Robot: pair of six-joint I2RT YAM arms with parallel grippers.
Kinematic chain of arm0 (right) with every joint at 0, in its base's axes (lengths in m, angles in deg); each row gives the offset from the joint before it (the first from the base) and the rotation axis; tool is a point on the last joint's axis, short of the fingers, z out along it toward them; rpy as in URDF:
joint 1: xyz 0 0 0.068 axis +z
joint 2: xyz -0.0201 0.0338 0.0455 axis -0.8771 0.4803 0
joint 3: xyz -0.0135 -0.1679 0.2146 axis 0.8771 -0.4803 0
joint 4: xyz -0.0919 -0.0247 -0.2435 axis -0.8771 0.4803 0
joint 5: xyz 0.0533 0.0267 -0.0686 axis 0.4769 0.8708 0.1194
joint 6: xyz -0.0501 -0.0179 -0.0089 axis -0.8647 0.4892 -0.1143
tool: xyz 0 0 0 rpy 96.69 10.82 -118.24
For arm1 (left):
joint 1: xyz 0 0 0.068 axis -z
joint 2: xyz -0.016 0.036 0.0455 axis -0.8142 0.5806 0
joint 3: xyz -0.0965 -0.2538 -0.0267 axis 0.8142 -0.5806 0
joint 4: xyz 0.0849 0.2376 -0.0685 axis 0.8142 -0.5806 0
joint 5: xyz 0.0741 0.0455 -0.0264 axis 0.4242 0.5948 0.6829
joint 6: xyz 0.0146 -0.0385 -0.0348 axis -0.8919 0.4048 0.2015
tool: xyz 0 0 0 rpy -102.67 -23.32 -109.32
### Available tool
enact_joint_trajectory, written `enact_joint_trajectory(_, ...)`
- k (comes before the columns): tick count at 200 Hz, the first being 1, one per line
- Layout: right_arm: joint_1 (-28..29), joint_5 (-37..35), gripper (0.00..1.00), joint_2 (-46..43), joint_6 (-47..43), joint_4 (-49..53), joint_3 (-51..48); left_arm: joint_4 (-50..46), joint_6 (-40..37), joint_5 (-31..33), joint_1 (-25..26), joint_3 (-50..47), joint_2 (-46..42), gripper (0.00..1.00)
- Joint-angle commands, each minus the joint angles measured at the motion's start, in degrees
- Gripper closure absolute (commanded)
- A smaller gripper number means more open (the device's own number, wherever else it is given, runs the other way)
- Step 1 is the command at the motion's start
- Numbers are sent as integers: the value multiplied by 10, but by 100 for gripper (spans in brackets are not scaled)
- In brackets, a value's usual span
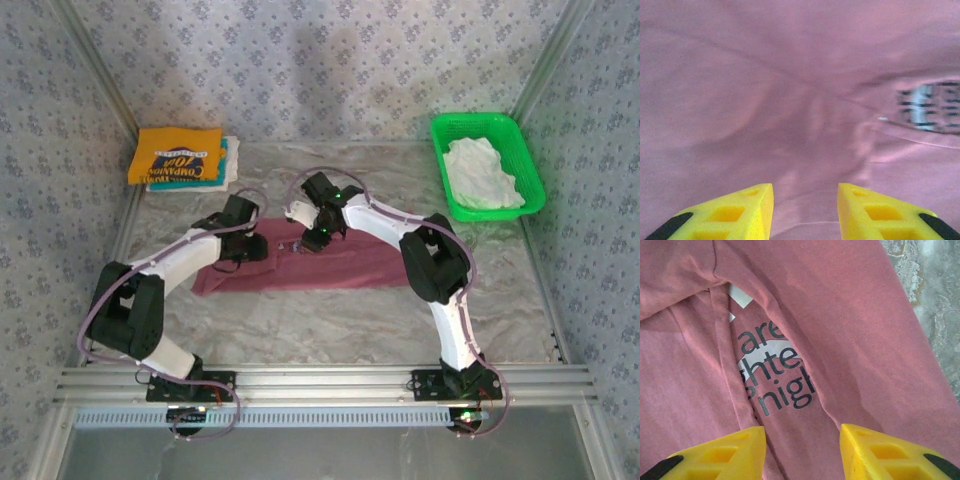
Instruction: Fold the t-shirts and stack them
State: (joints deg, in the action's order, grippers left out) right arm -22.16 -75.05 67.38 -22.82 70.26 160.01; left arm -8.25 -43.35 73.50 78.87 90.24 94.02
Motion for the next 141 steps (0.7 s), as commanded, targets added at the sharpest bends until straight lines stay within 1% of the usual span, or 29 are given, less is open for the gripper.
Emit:
enact_joint_trajectory(1,-1,-6,55,26,-4,-22,11,-7,4,-3,32,21,32,62)
enact_joint_trajectory(29,-5,-2,56,42,-4,-25,25,8,20,-8,51,35,80,62)
enact_joint_trajectory(54,-10,-1,57,47,-4,-45,18,19,27,-9,61,33,106,62)
enact_joint_trajectory(72,-15,0,63,55,-4,-49,21,17,33,-4,63,32,115,67)
enact_joint_trajectory(93,-16,0,76,58,-8,-50,21,-1,41,21,64,30,103,74)
enact_joint_trajectory(107,-16,2,84,57,-10,-52,19,-11,41,34,65,28,89,76)
enact_joint_trajectory(118,-16,1,88,56,-13,-54,17,-25,41,42,65,31,79,82)
enact_joint_trajectory(132,-16,-4,95,55,-15,-56,18,-41,41,48,65,34,69,89)
enact_joint_trajectory(141,-17,-4,97,55,-15,-56,18,-50,40,50,65,37,64,95)
